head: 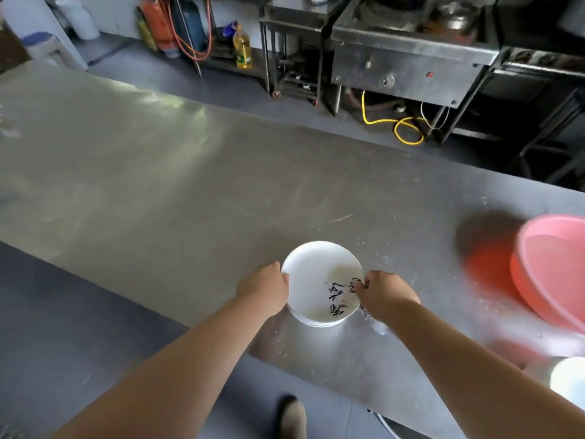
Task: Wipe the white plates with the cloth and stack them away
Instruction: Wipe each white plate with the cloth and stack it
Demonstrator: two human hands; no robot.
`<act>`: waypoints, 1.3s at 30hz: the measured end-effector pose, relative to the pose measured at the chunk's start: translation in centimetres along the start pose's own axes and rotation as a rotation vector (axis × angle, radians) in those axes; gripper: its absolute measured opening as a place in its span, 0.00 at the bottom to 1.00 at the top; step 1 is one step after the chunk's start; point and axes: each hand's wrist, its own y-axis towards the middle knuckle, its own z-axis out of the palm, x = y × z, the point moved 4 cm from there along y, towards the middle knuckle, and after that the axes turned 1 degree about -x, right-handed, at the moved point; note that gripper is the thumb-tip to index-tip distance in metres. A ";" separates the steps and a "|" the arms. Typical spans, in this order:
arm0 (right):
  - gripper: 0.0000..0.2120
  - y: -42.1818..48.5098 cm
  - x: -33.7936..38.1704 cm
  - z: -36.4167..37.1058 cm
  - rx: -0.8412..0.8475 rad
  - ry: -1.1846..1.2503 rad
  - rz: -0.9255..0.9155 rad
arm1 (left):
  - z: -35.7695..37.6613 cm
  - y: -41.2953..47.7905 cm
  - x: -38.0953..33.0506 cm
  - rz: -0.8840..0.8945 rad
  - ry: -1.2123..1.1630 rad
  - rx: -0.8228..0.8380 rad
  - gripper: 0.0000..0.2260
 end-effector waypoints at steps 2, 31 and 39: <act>0.16 -0.1 0.1 -0.1 -0.003 0.016 0.004 | -0.1 0.1 0.0 0.010 0.000 -0.019 0.12; 0.16 -10.7 -23.1 3.9 -0.022 0.335 0.482 | 13.5 -6.3 -16.9 0.459 -0.191 0.393 0.40; 0.18 -9.9 -23.4 6.1 0.091 0.266 0.488 | 16.0 -5.1 -16.1 0.604 0.145 0.215 0.42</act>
